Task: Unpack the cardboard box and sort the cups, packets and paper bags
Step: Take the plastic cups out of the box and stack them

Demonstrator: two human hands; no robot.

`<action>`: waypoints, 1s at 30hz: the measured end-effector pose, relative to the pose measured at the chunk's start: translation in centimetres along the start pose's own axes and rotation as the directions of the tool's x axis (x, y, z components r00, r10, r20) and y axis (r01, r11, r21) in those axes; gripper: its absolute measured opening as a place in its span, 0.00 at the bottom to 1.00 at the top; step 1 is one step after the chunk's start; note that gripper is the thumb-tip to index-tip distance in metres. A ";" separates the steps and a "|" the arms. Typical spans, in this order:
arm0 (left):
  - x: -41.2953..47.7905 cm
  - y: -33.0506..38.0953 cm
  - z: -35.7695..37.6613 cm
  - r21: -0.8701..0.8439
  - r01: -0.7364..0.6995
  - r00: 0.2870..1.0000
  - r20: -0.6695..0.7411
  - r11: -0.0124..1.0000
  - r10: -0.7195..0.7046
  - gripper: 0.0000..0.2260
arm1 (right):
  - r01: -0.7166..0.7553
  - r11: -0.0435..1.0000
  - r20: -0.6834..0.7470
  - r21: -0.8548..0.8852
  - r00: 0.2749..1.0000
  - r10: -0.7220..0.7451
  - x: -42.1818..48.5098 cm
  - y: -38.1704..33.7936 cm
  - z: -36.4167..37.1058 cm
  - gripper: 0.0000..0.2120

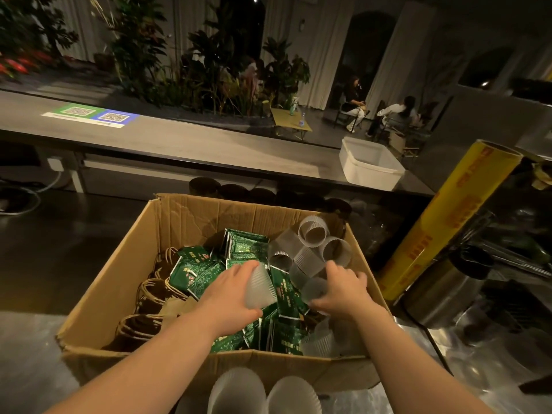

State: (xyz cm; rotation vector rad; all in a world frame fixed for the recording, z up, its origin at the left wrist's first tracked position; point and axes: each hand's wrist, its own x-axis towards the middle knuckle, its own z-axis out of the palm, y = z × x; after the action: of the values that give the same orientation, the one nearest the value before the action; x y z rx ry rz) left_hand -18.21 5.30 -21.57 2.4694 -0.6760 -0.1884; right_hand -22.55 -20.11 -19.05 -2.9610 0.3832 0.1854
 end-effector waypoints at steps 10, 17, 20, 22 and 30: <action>-0.1 0.0 0.2 0.003 -0.045 0.999 0.031 0.999 0.045 0.40 | 0.184 0.604 -0.010 0.776 0.960 -0.280 -0.4 -3.7 0.3 0.31; 0.0 0.0 0.0 0.031 -0.026 0.998 0.056 0.999 0.024 0.42 | 0.127 0.568 0.064 0.813 0.950 -0.305 0.2 -6.2 1.0 0.19; 0.0 0.0 0.1 0.032 -0.035 0.998 0.061 0.999 0.033 0.42 | 0.155 0.569 0.027 0.807 0.954 -0.298 0.6 -6.1 0.5 0.17; 0.0 0.1 0.2 0.029 -0.051 0.996 0.068 0.998 0.049 0.42 | 0.122 0.555 0.067 0.823 0.949 -0.308 0.5 -6.4 0.5 0.17; -0.1 0.0 0.3 0.003 -0.019 0.998 0.061 1.000 0.019 0.43 | -0.013 0.497 0.149 0.868 0.961 -0.234 0.2 -6.5 -0.4 0.23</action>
State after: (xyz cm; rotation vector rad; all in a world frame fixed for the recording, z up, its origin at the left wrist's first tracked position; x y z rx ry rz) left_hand -18.35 5.20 -21.79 2.4685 -0.7262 -0.2564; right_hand -20.62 -13.99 -17.84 -1.8930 0.1573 0.2511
